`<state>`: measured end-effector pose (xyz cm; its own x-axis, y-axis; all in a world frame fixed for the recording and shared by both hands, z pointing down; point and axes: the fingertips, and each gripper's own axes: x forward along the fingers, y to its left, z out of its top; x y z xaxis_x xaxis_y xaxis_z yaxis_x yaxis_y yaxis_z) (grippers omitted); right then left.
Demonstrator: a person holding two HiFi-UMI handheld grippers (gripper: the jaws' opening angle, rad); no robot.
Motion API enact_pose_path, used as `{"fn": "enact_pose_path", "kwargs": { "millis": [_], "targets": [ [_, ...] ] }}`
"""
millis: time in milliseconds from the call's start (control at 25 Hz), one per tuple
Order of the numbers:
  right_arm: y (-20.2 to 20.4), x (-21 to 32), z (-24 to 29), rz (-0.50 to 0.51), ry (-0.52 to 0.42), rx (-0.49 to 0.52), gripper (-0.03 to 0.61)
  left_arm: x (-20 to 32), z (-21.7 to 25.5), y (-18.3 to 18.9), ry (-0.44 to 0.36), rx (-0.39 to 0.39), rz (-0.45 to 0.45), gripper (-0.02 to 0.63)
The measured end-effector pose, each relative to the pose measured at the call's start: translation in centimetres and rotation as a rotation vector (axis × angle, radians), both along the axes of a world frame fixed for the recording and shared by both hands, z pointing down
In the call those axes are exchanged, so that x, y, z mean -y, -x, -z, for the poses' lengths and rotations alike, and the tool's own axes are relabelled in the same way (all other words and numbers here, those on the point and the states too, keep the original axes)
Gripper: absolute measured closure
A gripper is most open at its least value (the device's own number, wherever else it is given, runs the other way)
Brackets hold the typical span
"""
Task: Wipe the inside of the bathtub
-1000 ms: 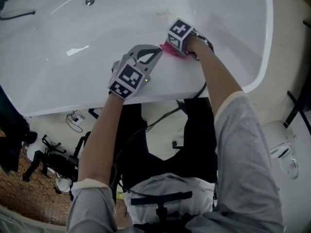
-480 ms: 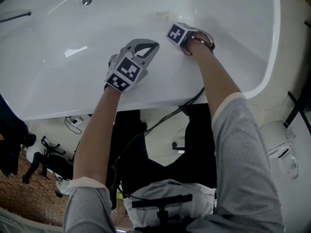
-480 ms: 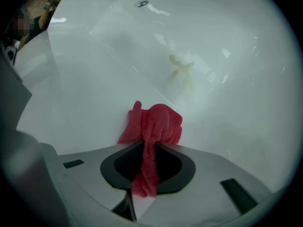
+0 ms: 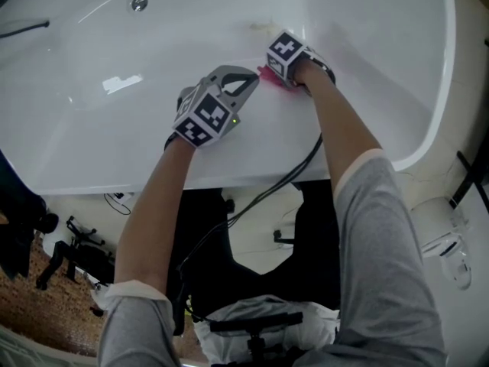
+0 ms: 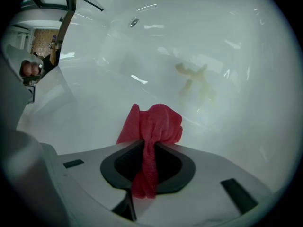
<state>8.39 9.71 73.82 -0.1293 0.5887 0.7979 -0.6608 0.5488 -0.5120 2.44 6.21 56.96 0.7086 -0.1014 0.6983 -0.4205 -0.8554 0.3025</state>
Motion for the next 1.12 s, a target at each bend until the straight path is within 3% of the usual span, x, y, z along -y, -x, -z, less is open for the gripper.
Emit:
{"fn": "enact_pose_path", "kwargs": {
  "millis": [160, 280, 400, 560, 720, 840, 1120],
  "targets": [
    [-3.2, 0.7, -1.2, 0.155, -0.112, -0.207, 0.514, -0.2, -0.7, 0.3, 0.009, 0.005, -0.001, 0.611],
    [-4.7, 1.2, -1.2, 0.218, -0.179, -0.279, 0.514, -0.4, -1.3, 0.7, 0.017, 0.007, -0.001, 0.611],
    [-3.5, 1.4, -1.8, 0.187, -0.177, -0.232, 0.515, -0.2, -1.9, 1.0, 0.021, 0.012, 0.007, 0.611],
    [-0.6, 1.3, -3.6, 0.004, -0.133, -0.102, 0.515, -0.3, -2.9, 1.3, 0.03, 0.025, 0.009, 0.611],
    [0.6, 1.3, -4.1, 0.01, -0.128, -0.048, 0.514, -0.1, -4.1, 1.7, 0.034, 0.034, -0.001, 0.611],
    [0.2, 1.3, -4.8, 0.051, -0.146, -0.076, 0.514, 0.2, -4.8, 1.9, 0.044, 0.041, 0.011, 0.611],
    [-3.2, 2.5, -6.1, 0.158, -0.251, -0.27, 0.515, 0.8, -6.1, 2.7, 0.052, 0.034, 0.04, 0.611]
  ]
}}
